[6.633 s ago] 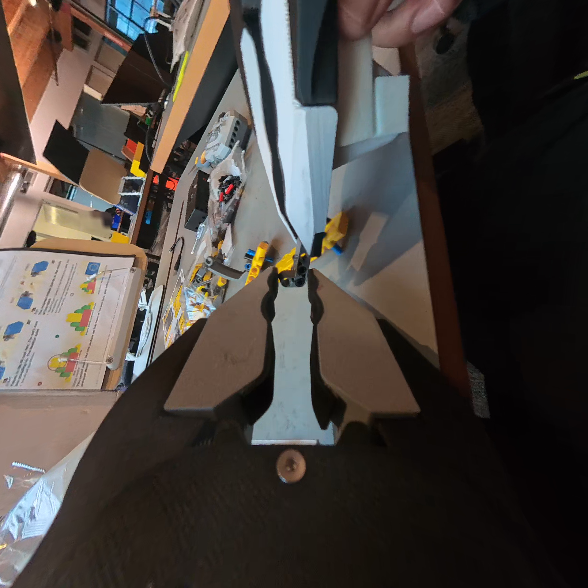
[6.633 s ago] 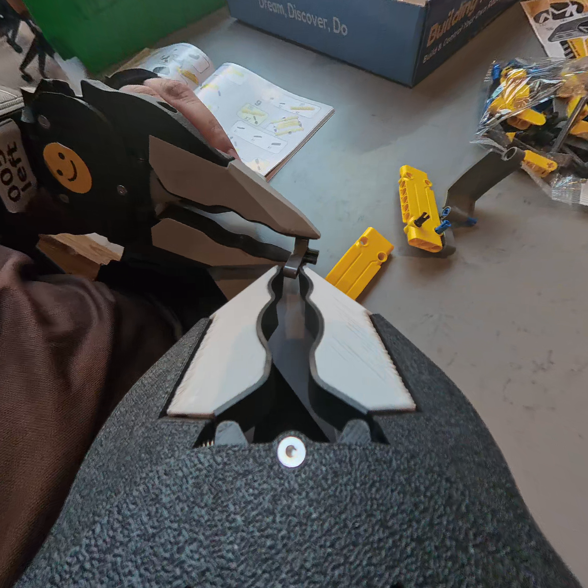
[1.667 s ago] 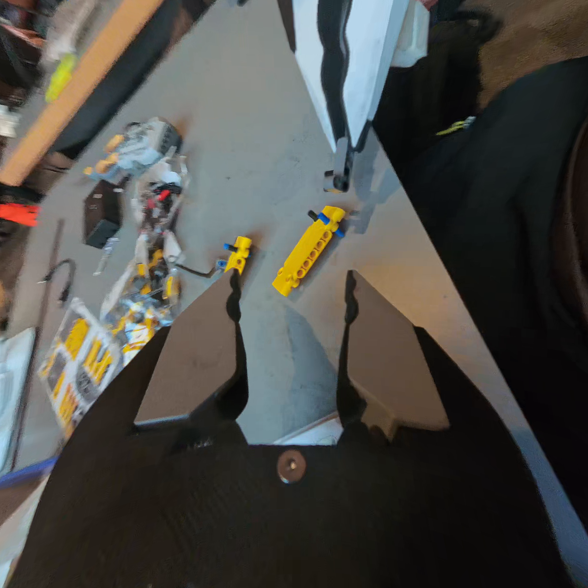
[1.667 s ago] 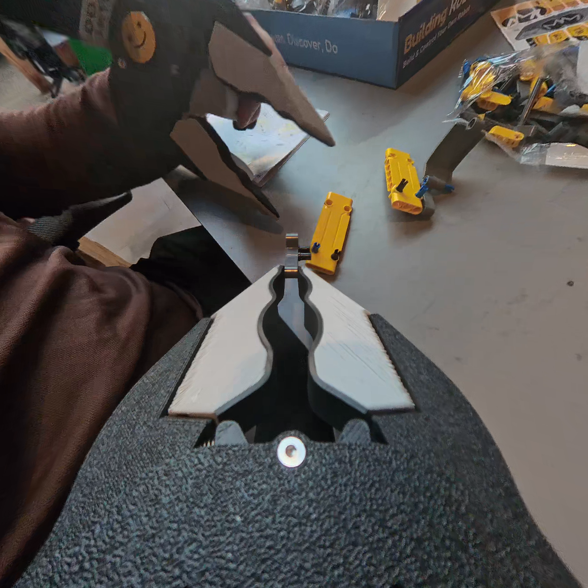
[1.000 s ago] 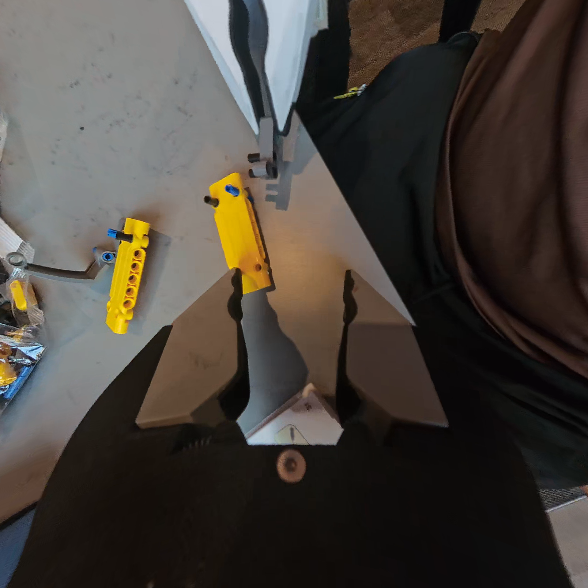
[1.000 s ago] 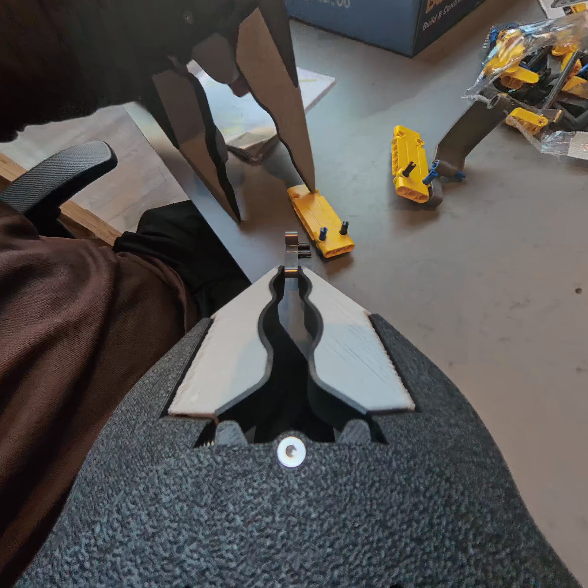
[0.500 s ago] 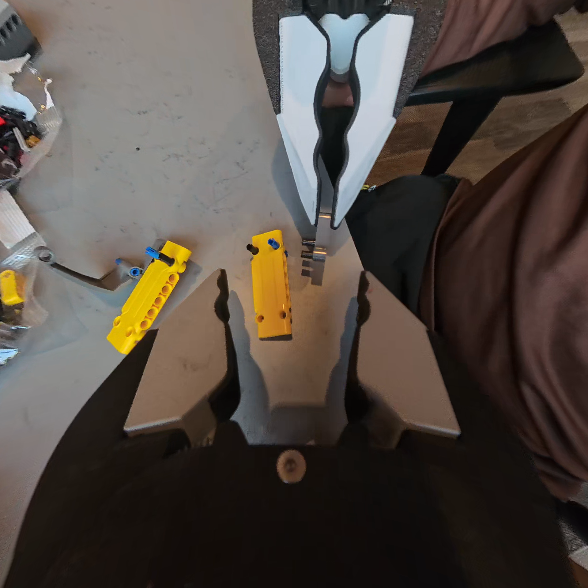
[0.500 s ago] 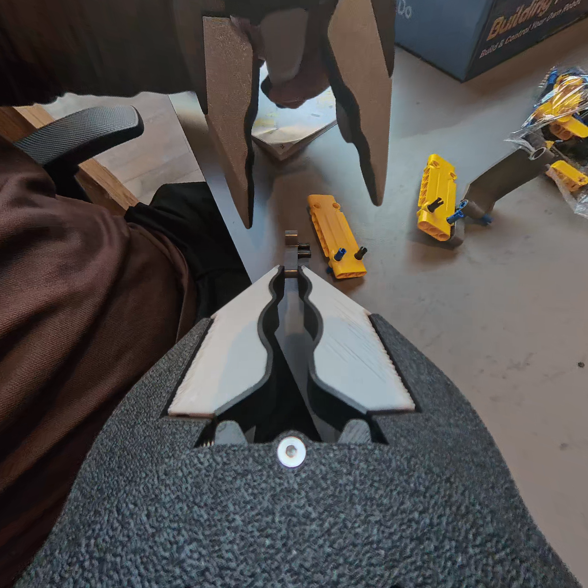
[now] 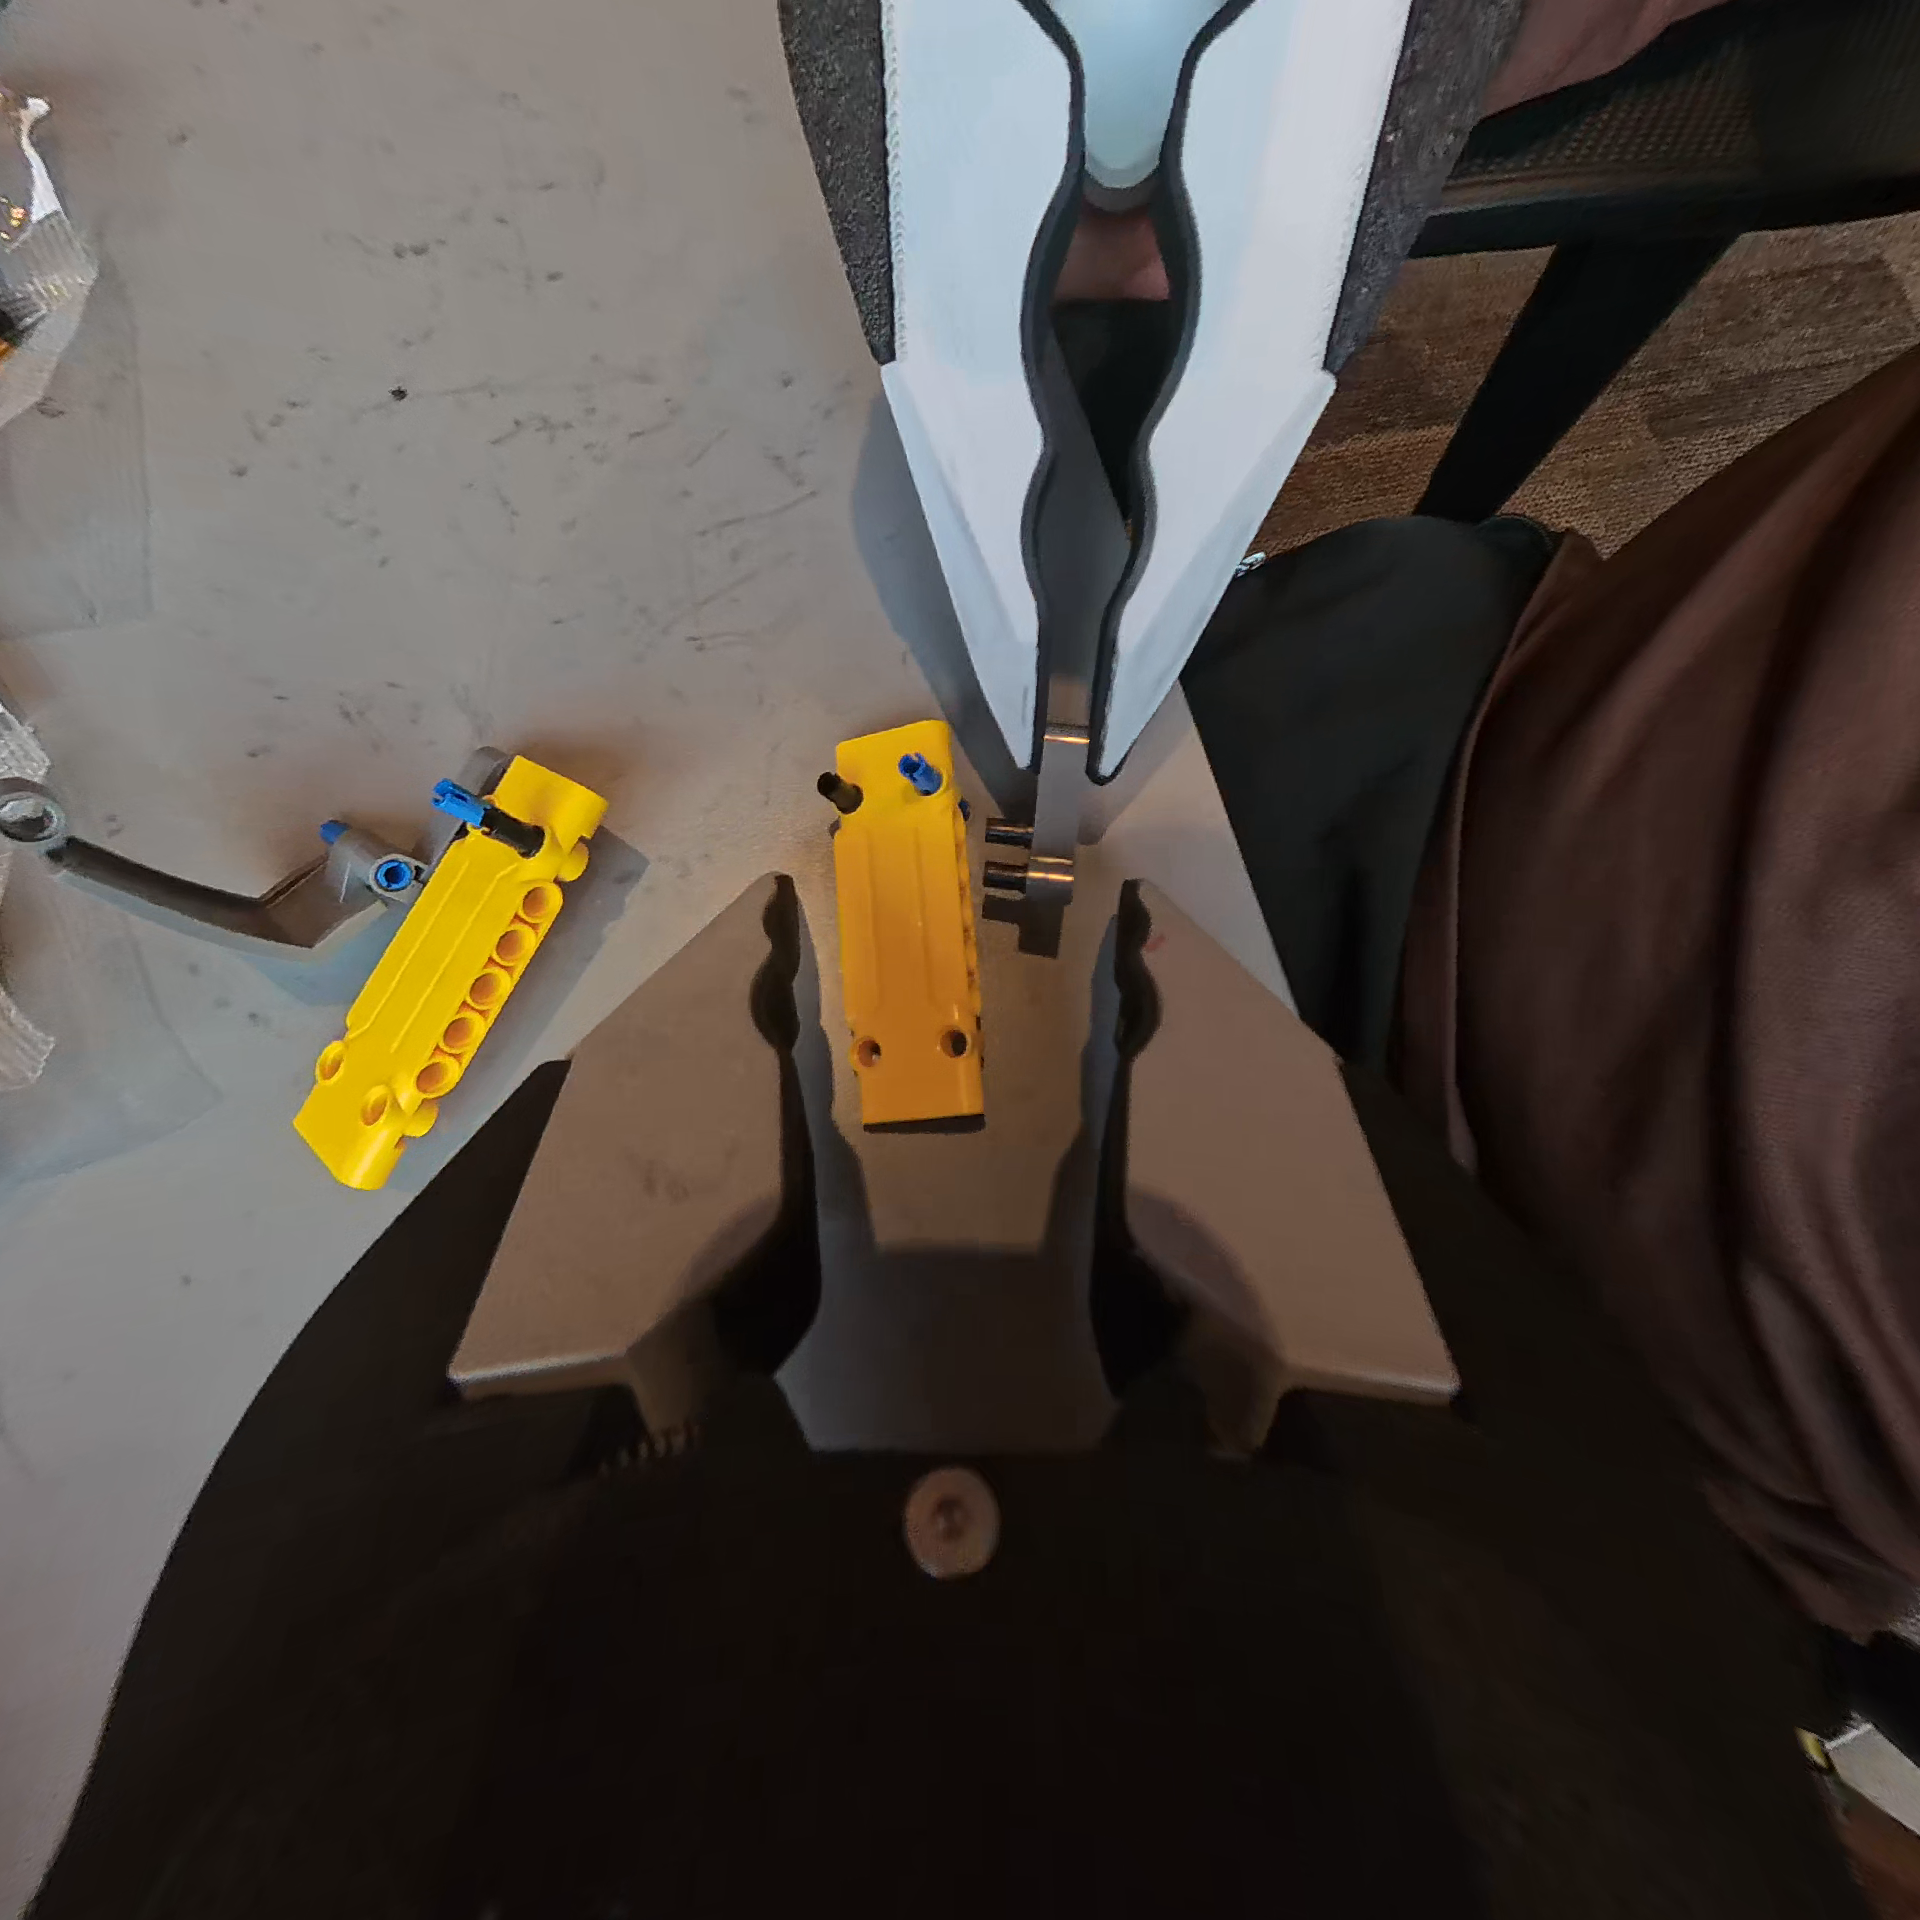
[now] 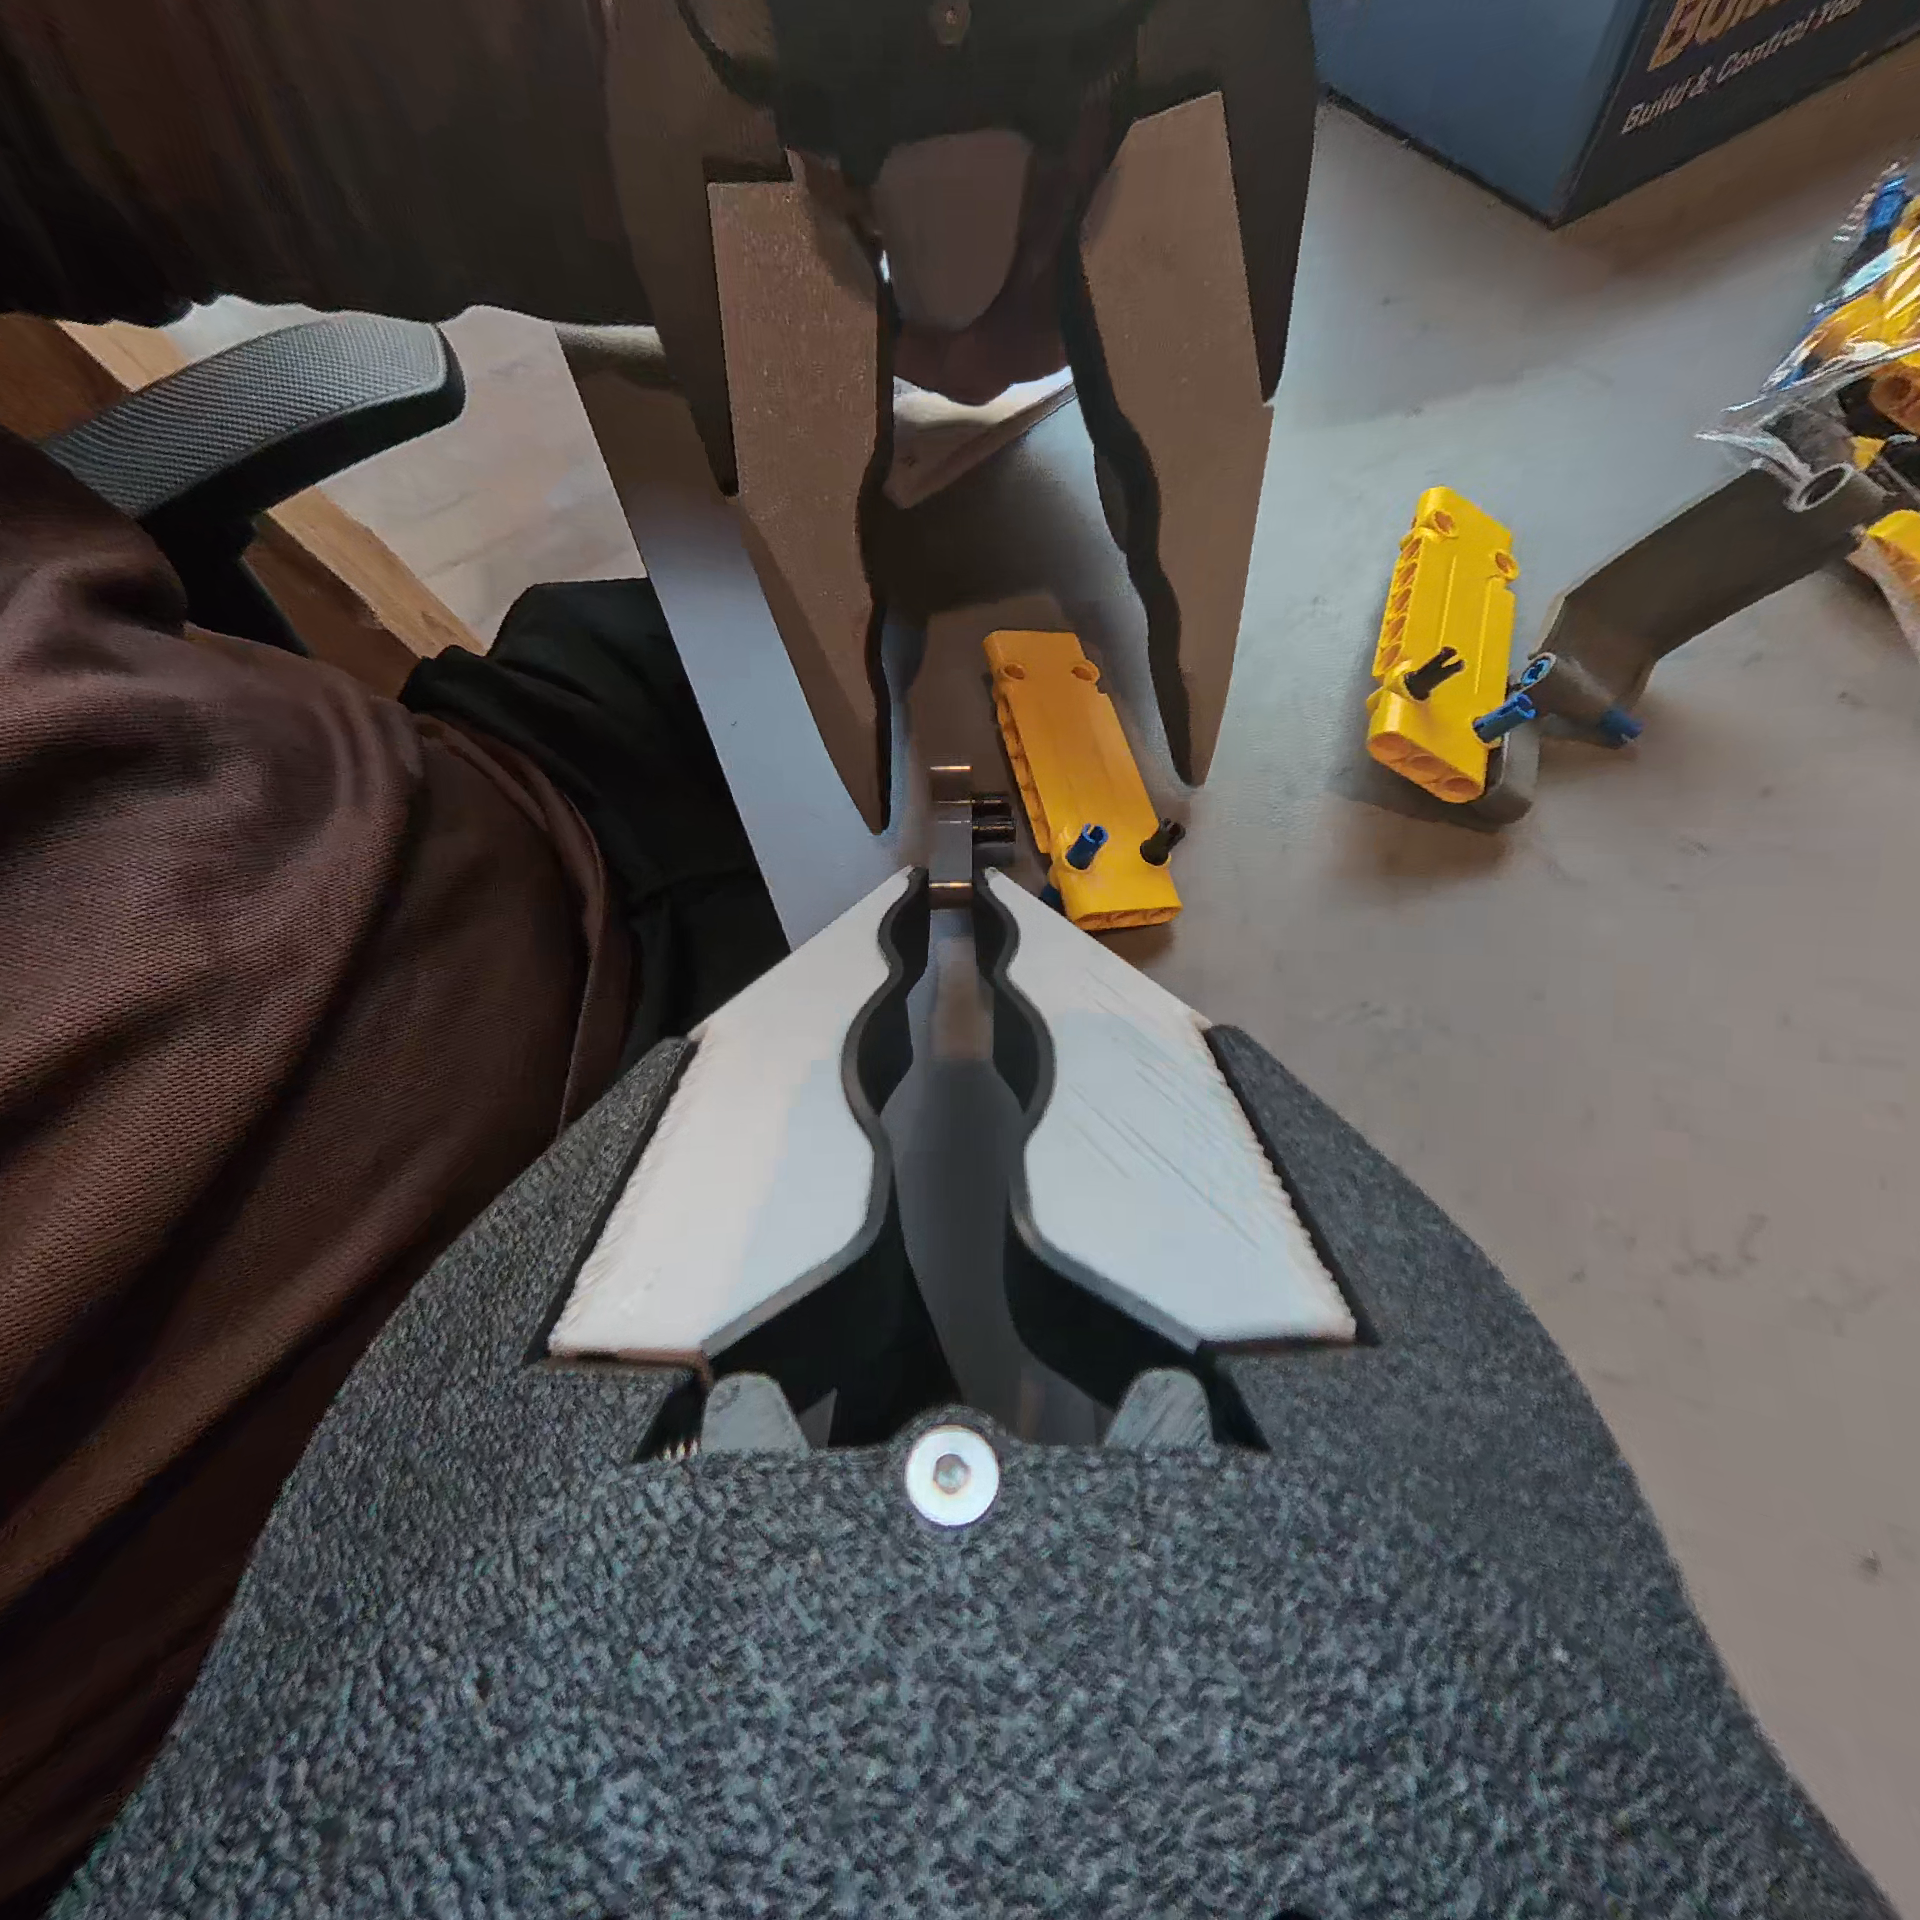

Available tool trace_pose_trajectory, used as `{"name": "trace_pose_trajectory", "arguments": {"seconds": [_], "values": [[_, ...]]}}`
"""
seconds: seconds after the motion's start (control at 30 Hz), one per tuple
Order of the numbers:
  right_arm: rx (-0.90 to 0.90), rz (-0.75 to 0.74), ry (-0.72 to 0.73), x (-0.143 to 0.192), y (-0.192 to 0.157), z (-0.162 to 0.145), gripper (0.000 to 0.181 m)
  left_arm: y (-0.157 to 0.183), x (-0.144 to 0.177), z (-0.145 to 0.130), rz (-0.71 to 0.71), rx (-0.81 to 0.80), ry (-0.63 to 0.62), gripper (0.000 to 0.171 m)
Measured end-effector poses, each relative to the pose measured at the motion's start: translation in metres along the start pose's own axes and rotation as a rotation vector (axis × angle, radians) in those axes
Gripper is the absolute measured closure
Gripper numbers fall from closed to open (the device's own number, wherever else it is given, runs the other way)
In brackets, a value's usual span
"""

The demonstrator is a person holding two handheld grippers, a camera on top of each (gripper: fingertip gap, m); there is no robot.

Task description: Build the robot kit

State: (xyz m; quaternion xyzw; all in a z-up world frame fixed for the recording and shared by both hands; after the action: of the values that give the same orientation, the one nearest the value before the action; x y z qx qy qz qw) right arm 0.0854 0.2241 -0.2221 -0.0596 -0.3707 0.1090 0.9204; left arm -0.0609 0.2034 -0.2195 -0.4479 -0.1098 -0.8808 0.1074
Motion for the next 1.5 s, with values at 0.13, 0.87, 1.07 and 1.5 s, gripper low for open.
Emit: {"name": "trace_pose_trajectory", "arguments": {"seconds": [0.13,0.87,1.07,1.5], "values": [[-0.006,0.002,0.001,0.000,0.002,-0.001,0.173,0.000,-0.004,0.000,-0.003,-0.010,0.002,0.115],[-0.233,0.148,0.033,-0.001,0.014,-0.004,0.173,0.003,-0.005,-0.003,0.068,-0.014,0.027,0.131],[-0.206,0.130,0.042,0.000,0.013,-0.004,0.173,0.002,-0.005,-0.003,0.061,-0.007,0.030,0.132],[-0.203,0.082,0.026,0.000,0.015,-0.005,0.172,0.002,-0.005,-0.003,0.087,0.011,0.030,0.135]]}}
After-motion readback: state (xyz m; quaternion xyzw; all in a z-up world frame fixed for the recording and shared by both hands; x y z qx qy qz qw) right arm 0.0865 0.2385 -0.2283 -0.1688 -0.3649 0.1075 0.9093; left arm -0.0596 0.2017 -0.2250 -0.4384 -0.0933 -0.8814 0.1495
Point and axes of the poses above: each gripper's, where its closed fingertips meet, x back along the fingers, z out of its top, y = z × x across the jaws, the point moved 9 cm from there along x, back along the fingers, and after that the axes turned 9 degrees about -y, right-handed, at the moved point
